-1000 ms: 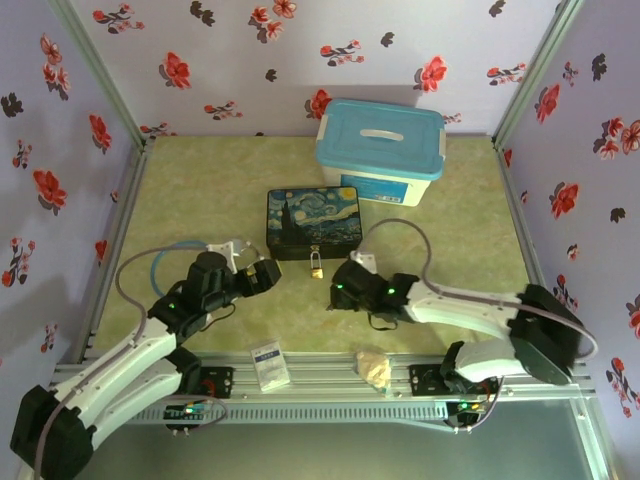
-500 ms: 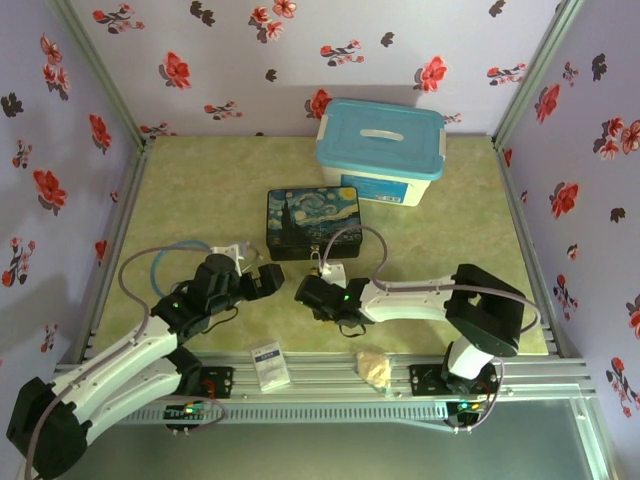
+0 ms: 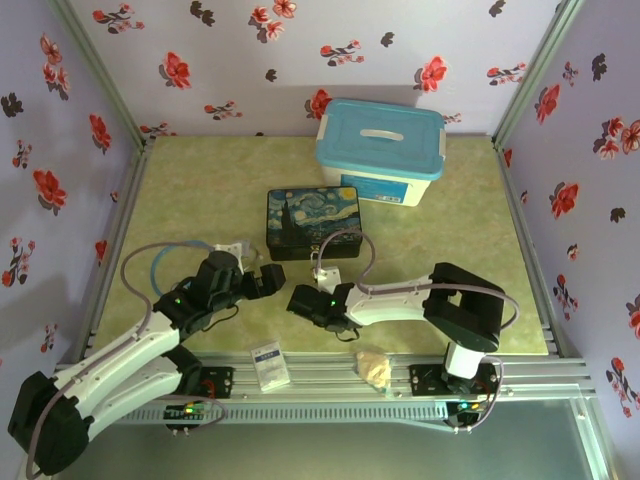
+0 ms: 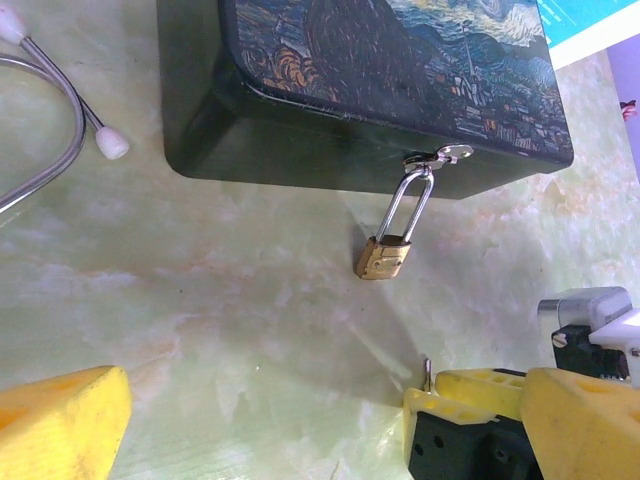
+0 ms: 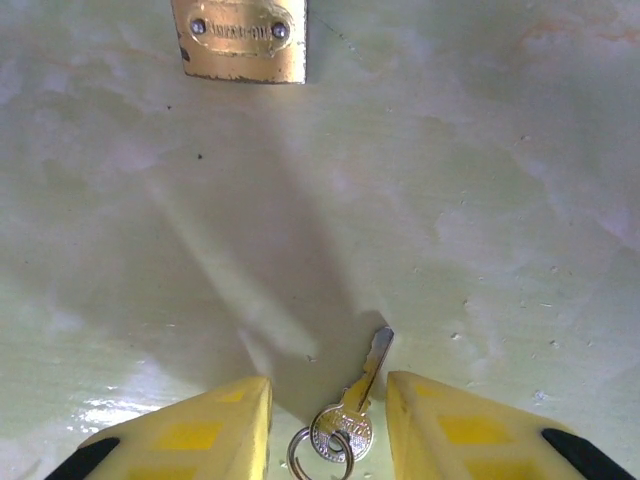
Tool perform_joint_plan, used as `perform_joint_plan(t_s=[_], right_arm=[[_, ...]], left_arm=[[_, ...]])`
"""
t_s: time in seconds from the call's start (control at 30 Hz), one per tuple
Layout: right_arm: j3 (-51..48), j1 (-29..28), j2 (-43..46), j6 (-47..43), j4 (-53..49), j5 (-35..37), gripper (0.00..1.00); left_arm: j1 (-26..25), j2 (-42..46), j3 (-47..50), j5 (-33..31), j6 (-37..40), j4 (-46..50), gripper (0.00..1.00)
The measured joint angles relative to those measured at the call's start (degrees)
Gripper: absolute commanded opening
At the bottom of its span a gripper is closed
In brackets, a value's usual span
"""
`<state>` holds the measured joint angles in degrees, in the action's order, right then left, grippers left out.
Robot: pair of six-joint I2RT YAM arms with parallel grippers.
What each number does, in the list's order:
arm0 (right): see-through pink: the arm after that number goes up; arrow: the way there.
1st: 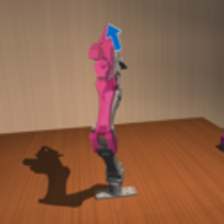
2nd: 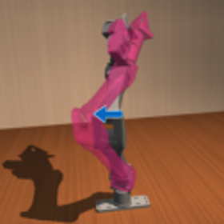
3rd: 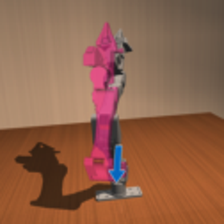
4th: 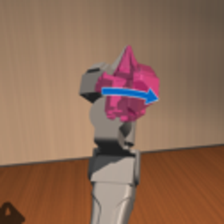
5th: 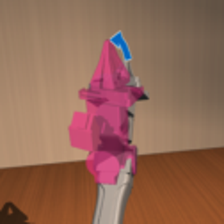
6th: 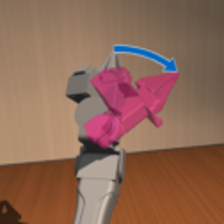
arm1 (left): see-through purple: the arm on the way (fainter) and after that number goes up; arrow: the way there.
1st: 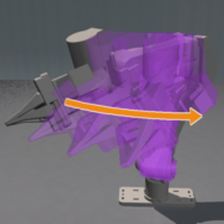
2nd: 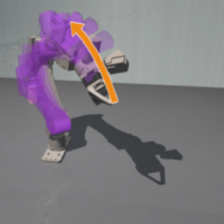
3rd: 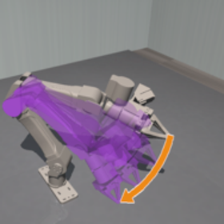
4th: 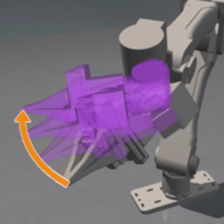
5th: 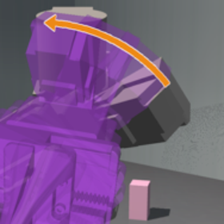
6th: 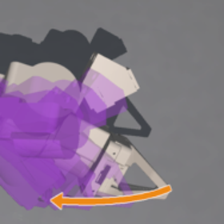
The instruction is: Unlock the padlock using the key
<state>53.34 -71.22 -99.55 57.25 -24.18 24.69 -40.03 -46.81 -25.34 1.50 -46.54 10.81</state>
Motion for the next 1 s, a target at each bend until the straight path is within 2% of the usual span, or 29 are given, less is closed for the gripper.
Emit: perform_joint_plan(t_s=[0.33, 0.77, 1.0], right_arm=[[-4.11, 0.00, 3.52, 1.14, -0.44, 0.20, 0.34], [-7.61, 0.00, 5.60, 4.17, 4.31, 0.00, 0.17], [-11.23, 0.15, 8.07, 4.90, 9.11, -0.31, 0.12]], left_arm=[[0.00, -0.02, -0.02, 0.07, -0.04, -0.07, 1.00], [0.00, -0.50, 0.04, 0.68, -0.85, -2.29, 1.00], [0.00, -0.98, 3.52, 2.05, -3.56, -7.89, 1.00]])
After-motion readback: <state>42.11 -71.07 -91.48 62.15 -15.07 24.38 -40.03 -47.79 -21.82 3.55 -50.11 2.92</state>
